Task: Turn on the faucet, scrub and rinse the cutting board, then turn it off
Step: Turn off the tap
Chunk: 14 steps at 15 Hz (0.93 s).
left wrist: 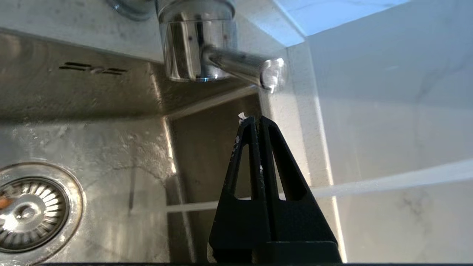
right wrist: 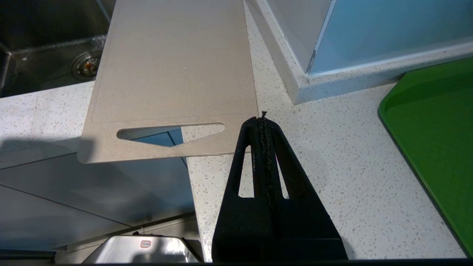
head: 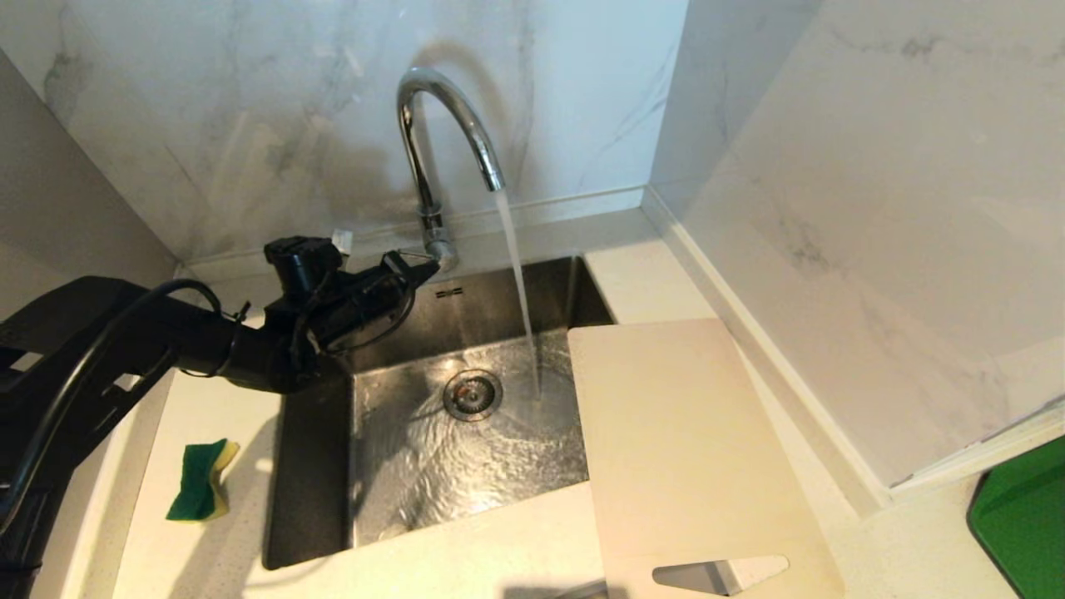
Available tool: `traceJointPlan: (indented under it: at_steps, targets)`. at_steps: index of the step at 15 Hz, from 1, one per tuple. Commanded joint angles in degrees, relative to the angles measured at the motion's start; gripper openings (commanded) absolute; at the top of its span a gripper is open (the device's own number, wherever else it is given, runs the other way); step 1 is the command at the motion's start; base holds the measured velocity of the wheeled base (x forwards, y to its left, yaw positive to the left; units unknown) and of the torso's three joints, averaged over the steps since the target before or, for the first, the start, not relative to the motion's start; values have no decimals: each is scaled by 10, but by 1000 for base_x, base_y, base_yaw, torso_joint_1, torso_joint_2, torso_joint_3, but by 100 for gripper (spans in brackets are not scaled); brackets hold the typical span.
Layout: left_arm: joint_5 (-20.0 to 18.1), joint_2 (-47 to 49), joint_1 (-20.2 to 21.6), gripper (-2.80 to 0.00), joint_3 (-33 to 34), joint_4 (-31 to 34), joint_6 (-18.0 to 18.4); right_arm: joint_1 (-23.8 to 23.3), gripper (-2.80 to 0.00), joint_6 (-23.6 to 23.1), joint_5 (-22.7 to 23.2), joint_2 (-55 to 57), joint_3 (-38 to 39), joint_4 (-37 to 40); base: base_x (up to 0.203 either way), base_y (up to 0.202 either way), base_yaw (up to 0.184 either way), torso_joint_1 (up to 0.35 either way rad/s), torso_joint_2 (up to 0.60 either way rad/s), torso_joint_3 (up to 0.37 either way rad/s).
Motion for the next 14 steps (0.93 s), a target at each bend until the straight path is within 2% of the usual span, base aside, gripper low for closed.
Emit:
traceJointPlan:
  at_steps: [1, 6, 9, 14]
  targets:
    - [0, 12, 11, -280, -22, -2, -7, 0, -280, 0, 0, 0, 1, 0, 0, 0, 0, 0, 0, 0]
    - [15, 24, 14, -280, -55, -6, -17, 0, -280, 0, 0, 0, 1, 0, 0, 0, 0, 0, 0, 0]
    - [20, 31, 15, -280, -65, -6, -43, 0, -280, 0, 0, 0, 1, 0, 0, 0, 0, 0, 0, 0]
    - [20, 40, 23, -280, -78, -6, -44, 0, -280, 0, 0, 0, 1, 0, 0, 0, 0, 0, 0, 0]
